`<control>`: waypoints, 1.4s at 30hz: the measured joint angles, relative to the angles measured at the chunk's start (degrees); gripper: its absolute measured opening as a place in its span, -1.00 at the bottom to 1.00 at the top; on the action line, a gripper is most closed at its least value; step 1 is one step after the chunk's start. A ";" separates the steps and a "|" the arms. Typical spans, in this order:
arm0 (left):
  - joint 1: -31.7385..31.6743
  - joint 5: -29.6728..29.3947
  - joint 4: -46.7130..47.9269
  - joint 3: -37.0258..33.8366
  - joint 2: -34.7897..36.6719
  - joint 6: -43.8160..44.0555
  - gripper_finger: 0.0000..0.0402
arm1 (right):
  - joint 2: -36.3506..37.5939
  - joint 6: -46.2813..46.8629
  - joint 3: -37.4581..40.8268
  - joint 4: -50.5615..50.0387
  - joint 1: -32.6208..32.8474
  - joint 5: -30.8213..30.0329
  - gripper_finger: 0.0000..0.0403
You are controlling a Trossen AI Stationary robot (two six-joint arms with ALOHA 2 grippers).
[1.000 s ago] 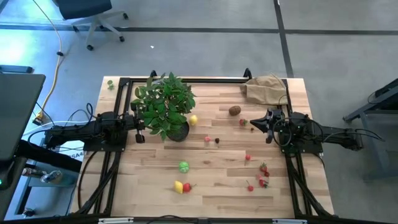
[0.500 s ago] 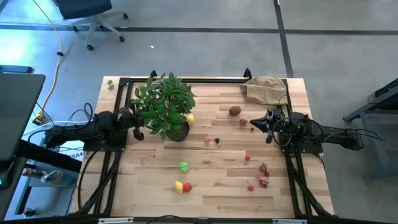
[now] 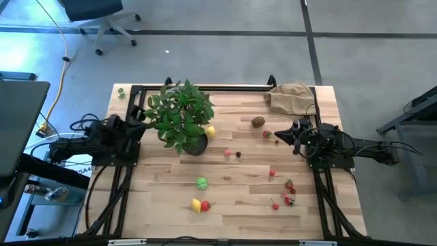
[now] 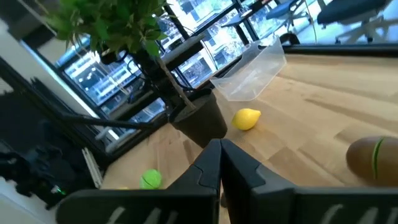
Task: Pick and placing Produce into tupperware
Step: Adjust the potted plant
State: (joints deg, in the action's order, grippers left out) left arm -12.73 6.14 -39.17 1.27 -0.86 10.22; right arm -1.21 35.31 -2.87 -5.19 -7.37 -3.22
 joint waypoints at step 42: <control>54.51 -44.94 62.59 62.72 -51.25 -25.00 -1.00 | 0.02 2.28 0.00 0.09 0.01 -0.07 -1.00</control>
State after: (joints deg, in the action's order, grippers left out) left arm 41.78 -38.80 23.42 63.99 -52.12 -14.78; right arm -1.19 37.58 -2.87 -5.10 -7.36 -3.29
